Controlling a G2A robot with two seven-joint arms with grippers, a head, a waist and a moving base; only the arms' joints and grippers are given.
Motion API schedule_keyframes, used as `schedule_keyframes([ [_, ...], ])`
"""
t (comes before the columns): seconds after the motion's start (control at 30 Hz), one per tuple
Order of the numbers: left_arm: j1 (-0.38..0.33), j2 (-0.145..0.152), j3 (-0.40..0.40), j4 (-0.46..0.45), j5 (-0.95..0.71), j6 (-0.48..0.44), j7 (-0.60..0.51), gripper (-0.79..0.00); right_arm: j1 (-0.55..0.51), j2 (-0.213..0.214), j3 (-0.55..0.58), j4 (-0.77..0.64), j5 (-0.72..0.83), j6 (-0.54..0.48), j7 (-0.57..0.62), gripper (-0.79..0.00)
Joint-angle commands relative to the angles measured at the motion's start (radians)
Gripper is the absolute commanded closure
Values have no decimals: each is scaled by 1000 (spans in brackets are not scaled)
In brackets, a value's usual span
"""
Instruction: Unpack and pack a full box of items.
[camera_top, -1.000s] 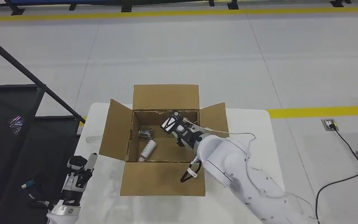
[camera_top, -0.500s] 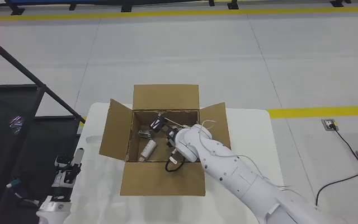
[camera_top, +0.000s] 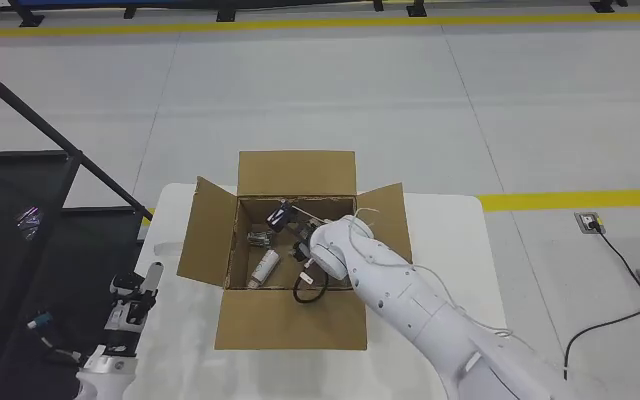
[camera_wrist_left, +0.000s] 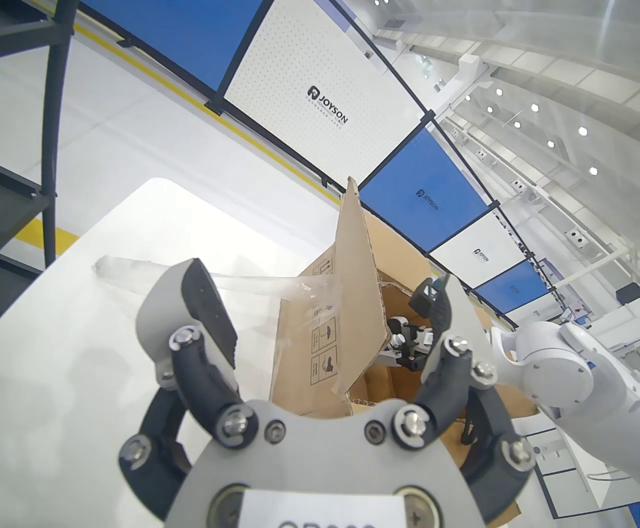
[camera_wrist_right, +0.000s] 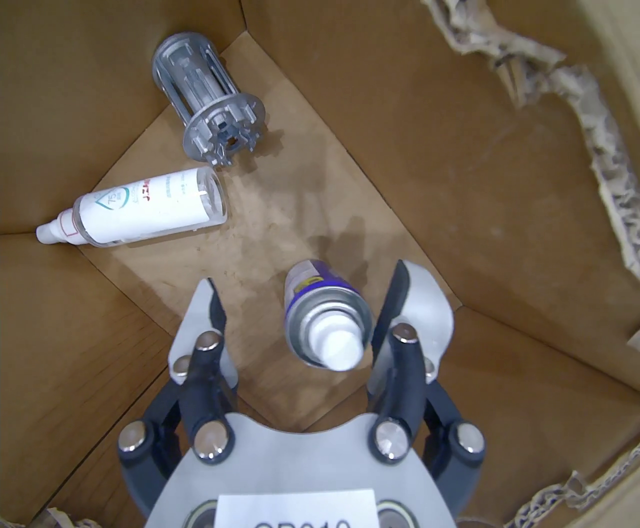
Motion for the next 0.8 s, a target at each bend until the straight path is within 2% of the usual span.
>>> schedule_keyframes([
  [0.0,-7,0,7,-3,8,1,-9,-785,-4,5,13,-18,-5,-3,-12,-785],
  [0.1,-25,1,25,-8,23,-1,-31,-785,-24,26,52,-94,-6,-29,-29,-785],
  [0.17,-41,2,43,-10,38,-7,-52,-785,-48,54,105,-175,0,-57,-35,-785],
  [0.27,-71,3,72,-8,61,-17,-84,-785,-143,117,214,-392,-28,-87,-23,-785],
  [0.4,-109,4,113,-4,77,-37,-130,-785,-393,212,422,-837,-129,-100,62,-785],
  [0.53,-135,5,148,-7,84,-54,-168,-785,-646,269,615,-1187,-149,-161,100,-785],
  [0.6,-145,6,164,-9,96,-59,-184,-785,-740,285,698,-1285,-141,-172,95,-785],
  [0.63,-150,6,173,-11,104,-63,-193,-785,-769,288,732,-1309,-143,-133,92,-785],
  [0.77,-170,7,209,-14,127,-67,-219,-785,-769,288,732,-1309,-143,-133,92,-785],
])
